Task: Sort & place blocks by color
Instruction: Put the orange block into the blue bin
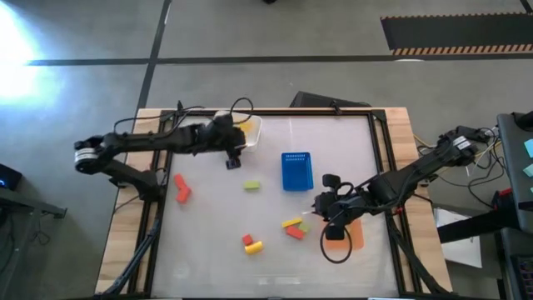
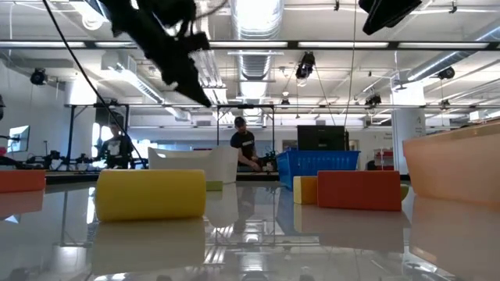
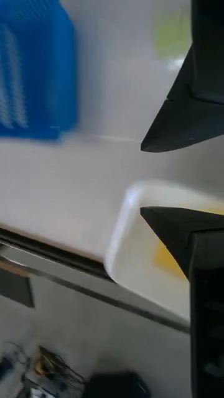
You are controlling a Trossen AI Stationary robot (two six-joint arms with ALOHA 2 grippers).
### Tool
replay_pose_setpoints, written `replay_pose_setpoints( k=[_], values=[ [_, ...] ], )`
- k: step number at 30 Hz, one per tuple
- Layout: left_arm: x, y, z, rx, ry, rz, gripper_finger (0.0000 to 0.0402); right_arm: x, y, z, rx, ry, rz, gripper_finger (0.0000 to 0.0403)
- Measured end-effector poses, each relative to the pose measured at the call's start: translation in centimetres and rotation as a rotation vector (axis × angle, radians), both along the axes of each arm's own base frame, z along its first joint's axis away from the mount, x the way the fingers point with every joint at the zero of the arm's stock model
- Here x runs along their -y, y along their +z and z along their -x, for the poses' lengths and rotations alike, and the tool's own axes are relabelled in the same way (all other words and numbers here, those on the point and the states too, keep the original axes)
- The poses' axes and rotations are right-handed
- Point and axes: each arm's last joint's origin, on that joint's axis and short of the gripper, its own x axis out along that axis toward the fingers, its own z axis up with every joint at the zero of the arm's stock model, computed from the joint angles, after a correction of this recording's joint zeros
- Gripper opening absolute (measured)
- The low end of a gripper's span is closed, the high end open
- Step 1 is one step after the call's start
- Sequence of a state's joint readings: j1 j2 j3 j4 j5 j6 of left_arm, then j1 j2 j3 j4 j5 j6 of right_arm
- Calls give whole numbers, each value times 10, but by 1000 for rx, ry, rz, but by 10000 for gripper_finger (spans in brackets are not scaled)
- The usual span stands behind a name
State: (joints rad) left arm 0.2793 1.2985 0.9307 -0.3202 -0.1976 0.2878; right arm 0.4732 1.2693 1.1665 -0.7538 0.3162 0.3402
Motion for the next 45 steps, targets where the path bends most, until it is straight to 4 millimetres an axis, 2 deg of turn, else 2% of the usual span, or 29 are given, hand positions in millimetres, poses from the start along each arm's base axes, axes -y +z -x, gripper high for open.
replay_pose_setpoints(
  k=[4,8,14,18,26,33,39,45],
  values=[
    [32,10,3,100,-35,48,136,-5,-7,-10,0,0,-1,68],
    [62,11,7,207,-59,-10,136,-11,-14,-22,-29,-10,2,68],
    [89,9,16,349,-53,-78,136,-24,-20,-43,-70,-5,-19,68],
    [95,7,22,398,-56,-83,136,-32,-18,-56,-114,-43,-82,68],
    [97,11,26,414,-62,-81,136,-46,-18,-78,-245,-234,-203,68],
    [104,12,28,417,-96,-78,136,-57,-41,-91,-352,-299,-260,72],
    [108,13,29,410,-123,-91,136,-59,-57,-96,-385,-371,-259,126],
    [108,14,31,415,-126,-94,136,-66,-80,-101,-379,-304,-101,197]
  ],
)
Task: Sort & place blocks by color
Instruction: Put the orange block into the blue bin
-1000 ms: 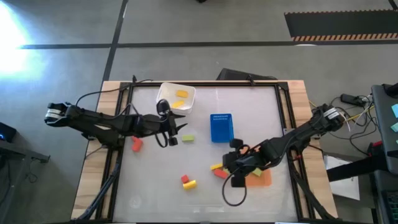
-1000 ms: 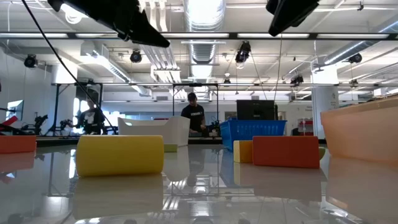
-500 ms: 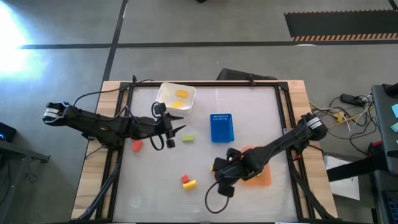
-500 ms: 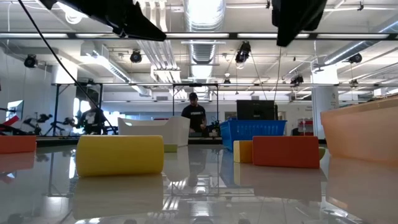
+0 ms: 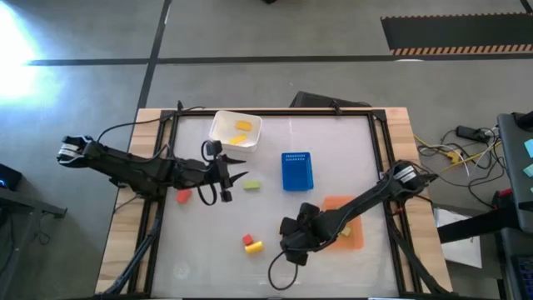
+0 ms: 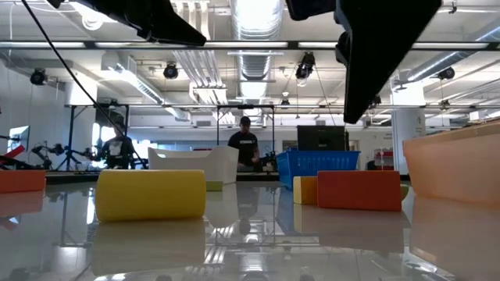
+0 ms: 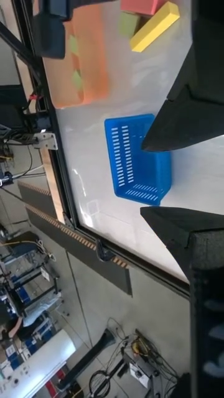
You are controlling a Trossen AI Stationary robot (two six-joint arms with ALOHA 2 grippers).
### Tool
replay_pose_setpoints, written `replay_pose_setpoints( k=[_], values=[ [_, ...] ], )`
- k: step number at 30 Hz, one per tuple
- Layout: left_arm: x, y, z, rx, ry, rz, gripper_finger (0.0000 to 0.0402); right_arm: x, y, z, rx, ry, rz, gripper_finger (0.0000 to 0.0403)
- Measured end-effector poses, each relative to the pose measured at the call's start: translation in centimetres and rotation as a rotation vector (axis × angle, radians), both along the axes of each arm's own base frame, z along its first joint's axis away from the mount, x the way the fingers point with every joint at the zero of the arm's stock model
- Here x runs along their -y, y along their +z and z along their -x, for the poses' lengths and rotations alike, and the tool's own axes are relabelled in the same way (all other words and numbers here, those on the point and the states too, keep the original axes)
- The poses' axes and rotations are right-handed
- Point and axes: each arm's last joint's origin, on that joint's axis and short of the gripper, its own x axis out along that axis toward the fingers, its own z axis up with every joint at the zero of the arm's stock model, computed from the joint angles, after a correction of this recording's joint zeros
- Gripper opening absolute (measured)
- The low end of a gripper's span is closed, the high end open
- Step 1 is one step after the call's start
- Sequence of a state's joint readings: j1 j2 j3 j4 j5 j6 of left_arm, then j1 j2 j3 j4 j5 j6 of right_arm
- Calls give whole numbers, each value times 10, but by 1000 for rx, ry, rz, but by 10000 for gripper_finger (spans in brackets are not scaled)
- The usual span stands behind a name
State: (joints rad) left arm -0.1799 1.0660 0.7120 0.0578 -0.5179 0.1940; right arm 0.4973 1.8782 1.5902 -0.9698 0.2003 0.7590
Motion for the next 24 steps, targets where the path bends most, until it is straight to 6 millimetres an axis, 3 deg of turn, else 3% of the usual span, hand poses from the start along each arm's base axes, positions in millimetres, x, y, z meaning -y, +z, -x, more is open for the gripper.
replay_pose_setpoints(
  k=[8,14,24],
  values=[
    [0,0,1,1,0,-2,136,-8,-23,-3,-36,72,86,243],
    [0,0,1,1,0,-2,136,-8,-36,-6,-67,71,102,237],
    [0,0,1,3,2,2,136,-3,-42,-8,-78,56,93,223]
  ],
)
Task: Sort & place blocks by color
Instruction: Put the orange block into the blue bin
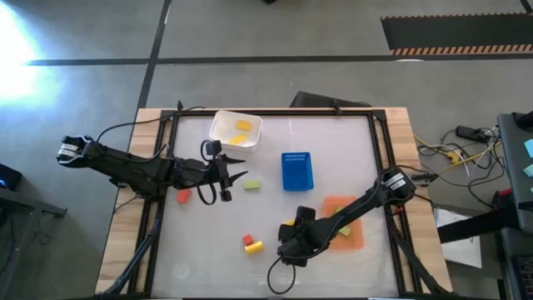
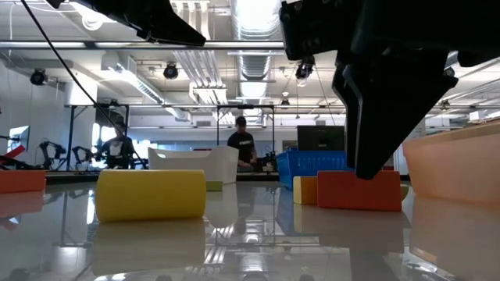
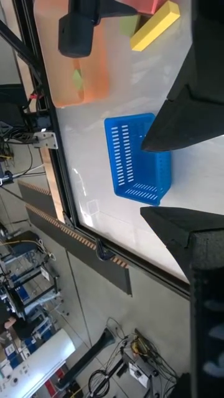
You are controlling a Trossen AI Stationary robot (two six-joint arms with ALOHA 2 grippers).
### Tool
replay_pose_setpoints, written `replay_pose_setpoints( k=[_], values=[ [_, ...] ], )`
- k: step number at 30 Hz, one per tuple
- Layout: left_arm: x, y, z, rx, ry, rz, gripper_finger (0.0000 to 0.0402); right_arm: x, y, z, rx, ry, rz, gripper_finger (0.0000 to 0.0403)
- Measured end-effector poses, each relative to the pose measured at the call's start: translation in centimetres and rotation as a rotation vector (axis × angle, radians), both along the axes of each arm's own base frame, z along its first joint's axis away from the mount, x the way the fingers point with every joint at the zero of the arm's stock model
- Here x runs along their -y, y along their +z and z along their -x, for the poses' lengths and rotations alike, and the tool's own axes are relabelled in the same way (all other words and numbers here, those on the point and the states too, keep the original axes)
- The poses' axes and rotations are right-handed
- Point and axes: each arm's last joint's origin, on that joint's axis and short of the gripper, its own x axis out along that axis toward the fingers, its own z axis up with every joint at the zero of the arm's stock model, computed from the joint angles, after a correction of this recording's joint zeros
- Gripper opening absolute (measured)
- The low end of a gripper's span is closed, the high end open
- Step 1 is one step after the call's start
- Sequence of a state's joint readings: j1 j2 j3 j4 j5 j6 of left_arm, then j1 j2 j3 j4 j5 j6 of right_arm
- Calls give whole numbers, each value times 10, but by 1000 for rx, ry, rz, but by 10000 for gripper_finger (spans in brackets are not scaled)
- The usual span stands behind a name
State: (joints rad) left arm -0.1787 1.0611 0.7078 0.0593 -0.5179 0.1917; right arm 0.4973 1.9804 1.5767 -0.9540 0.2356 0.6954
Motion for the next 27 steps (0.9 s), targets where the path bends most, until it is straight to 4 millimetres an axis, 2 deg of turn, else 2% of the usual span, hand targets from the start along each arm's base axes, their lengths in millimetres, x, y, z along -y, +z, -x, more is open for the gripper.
replay_pose_setpoints(
  k=[12,16,22,27],
  values=[
    [0,0,0,0,0,1,136,0,-15,0,39,0,-33,214],
    [0,0,0,0,0,1,136,0,-15,-1,47,-1,-38,189],
    [0,0,0,-1,0,1,136,0,-15,-1,51,-2,-39,121],
    [0,0,0,-1,-1,1,136,1,-14,-2,54,1,-40,118]
  ],
)
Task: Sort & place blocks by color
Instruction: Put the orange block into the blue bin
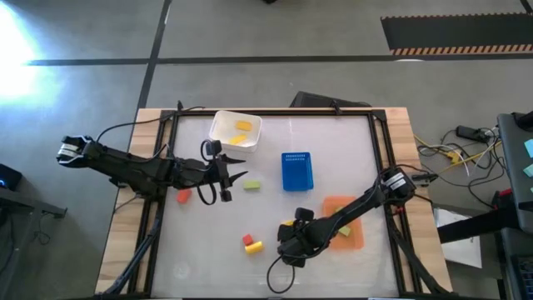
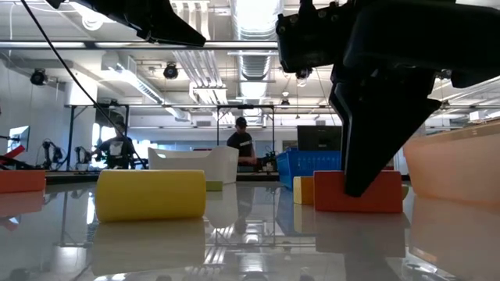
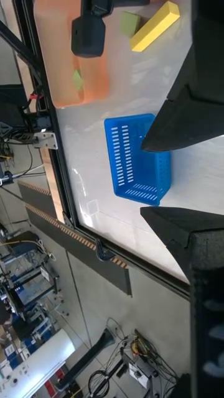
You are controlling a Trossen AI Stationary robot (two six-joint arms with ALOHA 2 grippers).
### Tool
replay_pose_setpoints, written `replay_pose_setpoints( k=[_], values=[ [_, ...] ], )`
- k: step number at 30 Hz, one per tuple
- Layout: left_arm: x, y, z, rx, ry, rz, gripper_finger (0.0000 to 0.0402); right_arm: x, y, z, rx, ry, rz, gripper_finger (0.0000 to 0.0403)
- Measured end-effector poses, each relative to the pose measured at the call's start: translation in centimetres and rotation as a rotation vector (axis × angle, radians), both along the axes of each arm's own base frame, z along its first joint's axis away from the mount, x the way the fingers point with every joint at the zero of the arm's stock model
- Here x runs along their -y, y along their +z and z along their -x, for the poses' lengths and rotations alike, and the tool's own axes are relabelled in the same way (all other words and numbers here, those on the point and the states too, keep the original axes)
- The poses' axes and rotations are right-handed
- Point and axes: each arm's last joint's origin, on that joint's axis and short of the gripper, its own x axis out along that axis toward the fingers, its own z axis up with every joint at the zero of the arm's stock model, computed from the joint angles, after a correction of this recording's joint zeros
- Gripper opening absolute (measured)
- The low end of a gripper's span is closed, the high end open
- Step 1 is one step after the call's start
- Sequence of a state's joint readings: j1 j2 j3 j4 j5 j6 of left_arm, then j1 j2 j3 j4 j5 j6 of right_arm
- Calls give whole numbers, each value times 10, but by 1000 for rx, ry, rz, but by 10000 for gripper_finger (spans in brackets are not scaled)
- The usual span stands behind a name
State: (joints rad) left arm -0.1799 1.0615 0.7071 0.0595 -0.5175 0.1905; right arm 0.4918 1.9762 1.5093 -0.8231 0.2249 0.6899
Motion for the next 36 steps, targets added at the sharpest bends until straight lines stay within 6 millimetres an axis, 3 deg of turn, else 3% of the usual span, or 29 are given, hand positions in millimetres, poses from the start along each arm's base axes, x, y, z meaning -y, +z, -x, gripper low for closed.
replay_pose_setpoints(
  k=[4,9,14,18,30,36],
  values=[
    [0,0,0,0,0,0,136,3,11,0,-5,47,11,118],
    [0,0,0,5,0,1,136,19,45,1,10,73,-33,118],
    [0,1,0,7,0,1,136,52,82,7,39,75,-27,118],
    [0,1,0,8,0,1,136,88,97,11,-7,102,25,118],
    [0,1,0,7,0,-2,136,202,98,1,-90,261,136,118],
    [0,1,0,6,-1,-4,136,239,92,4,-84,284,92,118]
  ],
)
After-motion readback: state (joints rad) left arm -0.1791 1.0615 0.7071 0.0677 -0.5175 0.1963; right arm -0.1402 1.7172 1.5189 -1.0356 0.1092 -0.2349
